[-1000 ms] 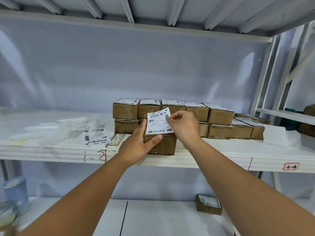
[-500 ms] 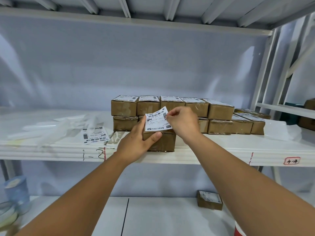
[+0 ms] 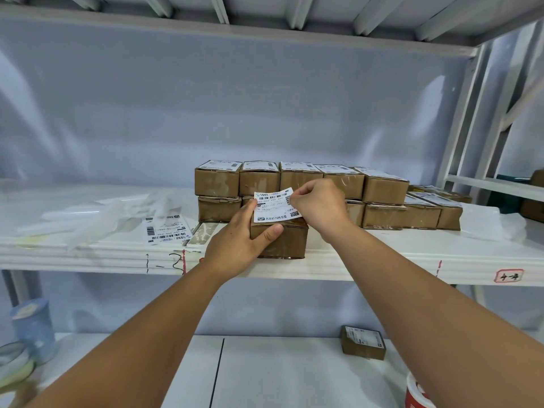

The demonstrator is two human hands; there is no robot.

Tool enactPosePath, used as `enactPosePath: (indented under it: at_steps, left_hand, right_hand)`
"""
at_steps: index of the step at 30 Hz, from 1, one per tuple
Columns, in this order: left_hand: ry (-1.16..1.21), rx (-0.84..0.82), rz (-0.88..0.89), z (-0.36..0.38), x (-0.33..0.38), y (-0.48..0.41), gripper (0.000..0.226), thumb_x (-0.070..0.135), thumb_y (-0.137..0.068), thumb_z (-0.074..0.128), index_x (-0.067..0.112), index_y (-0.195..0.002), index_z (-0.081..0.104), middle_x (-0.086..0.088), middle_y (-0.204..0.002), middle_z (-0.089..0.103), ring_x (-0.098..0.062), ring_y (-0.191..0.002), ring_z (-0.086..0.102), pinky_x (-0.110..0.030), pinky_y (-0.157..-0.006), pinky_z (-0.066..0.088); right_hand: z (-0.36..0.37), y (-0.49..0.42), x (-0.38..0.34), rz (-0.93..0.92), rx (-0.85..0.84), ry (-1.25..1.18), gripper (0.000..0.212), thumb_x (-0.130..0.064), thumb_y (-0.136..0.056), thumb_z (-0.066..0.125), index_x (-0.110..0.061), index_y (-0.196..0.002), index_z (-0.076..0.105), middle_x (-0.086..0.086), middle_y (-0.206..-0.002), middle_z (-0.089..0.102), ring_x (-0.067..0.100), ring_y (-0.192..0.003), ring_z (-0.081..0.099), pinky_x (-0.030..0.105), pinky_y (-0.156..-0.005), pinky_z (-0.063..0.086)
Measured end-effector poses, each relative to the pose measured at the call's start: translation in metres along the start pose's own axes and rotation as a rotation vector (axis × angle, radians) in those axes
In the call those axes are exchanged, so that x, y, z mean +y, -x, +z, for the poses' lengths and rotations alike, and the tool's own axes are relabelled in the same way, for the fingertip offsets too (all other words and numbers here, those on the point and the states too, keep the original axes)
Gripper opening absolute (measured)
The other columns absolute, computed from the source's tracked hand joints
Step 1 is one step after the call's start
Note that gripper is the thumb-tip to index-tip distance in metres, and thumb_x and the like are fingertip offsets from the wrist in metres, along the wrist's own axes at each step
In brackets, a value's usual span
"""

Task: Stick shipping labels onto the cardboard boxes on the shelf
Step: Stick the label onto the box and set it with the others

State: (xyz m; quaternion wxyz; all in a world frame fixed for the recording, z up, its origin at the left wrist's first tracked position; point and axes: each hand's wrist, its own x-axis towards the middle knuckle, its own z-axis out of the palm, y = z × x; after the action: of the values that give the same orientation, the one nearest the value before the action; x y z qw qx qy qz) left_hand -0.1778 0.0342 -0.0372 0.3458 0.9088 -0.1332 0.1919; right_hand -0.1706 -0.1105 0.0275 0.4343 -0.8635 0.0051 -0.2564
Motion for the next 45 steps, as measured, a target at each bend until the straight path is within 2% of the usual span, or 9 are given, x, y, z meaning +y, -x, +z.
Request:
enactPosePath:
  at_steps: [8,12,18,22,32,36,40,42,45]
  left_hand:
    - [-0.028,0.011,0.01,0.001,-0.002,-0.001,0.08,0.067,-0.081,0.034,0.032,-0.15,0.014,0.01,-0.156,0.019,-0.017,-0.137,0.03,-0.031,-0.1,0.032]
    - [-0.023,0.003,0.008,0.001,-0.001,-0.001,0.086,0.071,-0.074,0.029,0.032,-0.149,0.016,0.01,-0.156,0.019,-0.017,-0.136,0.032,-0.031,-0.098,0.033]
    - [-0.022,0.017,-0.003,0.002,-0.001,-0.001,0.082,0.071,-0.076,0.031,0.033,-0.148,0.019,0.009,-0.155,0.022,-0.018,-0.135,0.034,-0.031,-0.096,0.034]
    - [0.001,0.029,-0.012,0.001,0.0,-0.001,0.077,0.068,-0.08,0.035,0.033,-0.147,0.021,0.008,-0.154,0.024,-0.018,-0.133,0.036,-0.03,-0.094,0.033]
    - [-0.005,0.032,-0.007,0.002,0.001,0.001,0.083,0.072,-0.075,0.031,0.032,-0.146,0.023,0.009,-0.153,0.026,-0.018,-0.129,0.04,-0.031,-0.093,0.035]
    - [-0.014,0.044,-0.01,0.002,0.0,0.0,0.073,0.066,-0.084,0.037,0.032,-0.146,0.022,0.009,-0.153,0.025,-0.018,-0.132,0.037,-0.031,-0.095,0.034]
    - [-0.023,0.04,-0.004,0.003,-0.002,0.0,0.075,0.068,-0.083,0.035,0.032,-0.147,0.021,0.008,-0.153,0.025,-0.018,-0.133,0.036,-0.033,-0.097,0.035]
    - [-0.026,0.033,0.0,0.003,-0.002,-0.001,0.078,0.07,-0.081,0.033,0.032,-0.147,0.019,0.008,-0.154,0.025,-0.018,-0.134,0.035,-0.033,-0.098,0.035]
    - [-0.027,0.025,0.005,0.003,-0.001,0.0,0.089,0.074,-0.07,0.025,0.032,-0.148,0.018,0.007,-0.153,0.026,-0.018,-0.134,0.035,-0.033,-0.097,0.036]
  right_hand:
    - [-0.001,-0.006,-0.001,0.055,-0.039,-0.028,0.011,-0.009,-0.079,0.061,-0.007,-0.078,0.071,0.008,-0.086,0.07,0.025,-0.087,0.065,0.036,-0.073,0.058]
    - [-0.003,-0.006,-0.005,0.012,-0.075,0.089,0.014,-0.009,-0.082,0.057,-0.006,-0.084,0.07,0.012,-0.094,0.069,0.026,-0.09,0.063,0.028,-0.066,0.05]
    - [-0.005,-0.007,-0.016,-0.103,-0.127,0.376,0.022,-0.01,-0.086,0.054,-0.003,-0.102,0.067,0.011,-0.104,0.067,0.025,-0.099,0.062,0.03,-0.084,0.053]
    - [-0.007,-0.009,-0.022,-0.118,-0.208,0.469,0.024,-0.009,-0.084,0.056,-0.004,-0.106,0.066,0.009,-0.108,0.065,0.024,-0.099,0.062,0.025,-0.072,0.049]
    - [-0.004,-0.011,-0.021,-0.166,-0.226,0.623,0.028,-0.018,-0.086,0.062,-0.009,-0.112,0.063,0.007,-0.111,0.064,0.022,-0.104,0.06,0.025,-0.073,0.047]
    - [-0.007,-0.013,-0.004,-0.108,-0.188,0.552,0.033,-0.032,-0.082,0.066,-0.011,-0.108,0.062,0.01,-0.113,0.059,0.022,-0.103,0.056,0.026,-0.074,0.044]
    - [-0.008,-0.013,0.027,-0.1,0.06,0.175,0.008,-0.026,-0.085,0.062,-0.024,-0.077,0.061,0.002,-0.105,0.056,0.013,-0.084,0.053,0.027,-0.073,0.042]
    - [-0.006,-0.013,0.038,-0.035,0.002,-0.182,0.017,-0.02,-0.088,0.059,-0.025,-0.074,0.065,-0.004,-0.091,0.065,0.012,-0.081,0.055,0.026,-0.07,0.042]
    - [0.002,-0.008,0.045,0.078,-0.229,-0.467,0.018,-0.021,-0.092,0.059,-0.026,-0.081,0.073,-0.007,-0.092,0.071,0.01,-0.085,0.061,0.029,-0.083,0.048]
